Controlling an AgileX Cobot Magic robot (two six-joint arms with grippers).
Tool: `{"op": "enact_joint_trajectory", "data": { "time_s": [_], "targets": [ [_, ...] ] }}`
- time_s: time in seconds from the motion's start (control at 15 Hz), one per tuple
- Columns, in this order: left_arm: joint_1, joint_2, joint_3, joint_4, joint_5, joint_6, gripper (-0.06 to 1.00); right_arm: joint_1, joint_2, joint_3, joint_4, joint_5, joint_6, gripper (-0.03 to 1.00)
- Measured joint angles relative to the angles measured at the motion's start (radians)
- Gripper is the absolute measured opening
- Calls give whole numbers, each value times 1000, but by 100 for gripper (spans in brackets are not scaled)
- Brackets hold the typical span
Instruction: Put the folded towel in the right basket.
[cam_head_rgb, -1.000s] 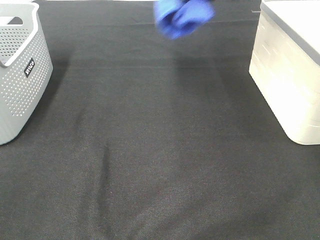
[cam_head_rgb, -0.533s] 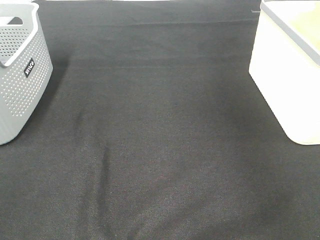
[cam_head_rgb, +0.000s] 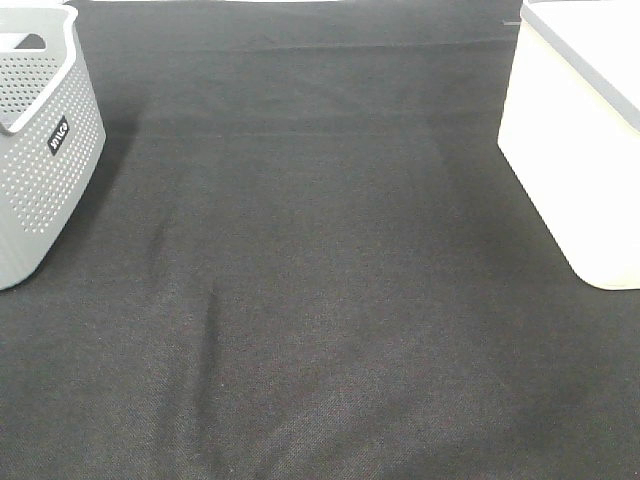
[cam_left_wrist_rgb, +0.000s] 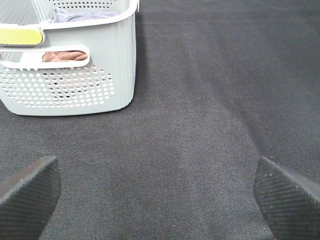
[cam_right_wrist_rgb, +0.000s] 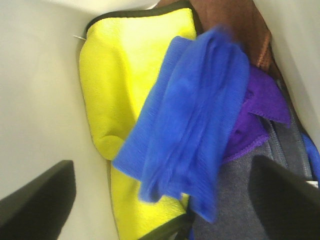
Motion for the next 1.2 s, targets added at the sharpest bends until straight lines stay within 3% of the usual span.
{"op": "enact_joint_trajectory", "data": {
  "time_s": [0.2, 0.47, 0.6, 0.87, 1.0, 1.2],
  "targets": [
    [0, 0, 0, 0, 0, 0, 97, 61, -27, -21, -35, -1, 0, 96],
    [0, 0, 0, 1, 0, 0, 97, 340, -159, -48, -232, -9, 34, 96],
    [0, 0, 0, 1, 0, 0, 97, 382, -213, -11, -246, -11, 37, 96],
    [0, 0, 0, 1, 0, 0, 97, 422, -555, 419, -285, -12, 109, 96],
    [0, 0, 0, 1, 0, 0, 97, 422, -886, 800, -305, -39, 128, 96],
    [0, 0, 0, 1, 0, 0, 97, 422, -1276, 1129, -307, -82, 134, 96]
  ]
}}
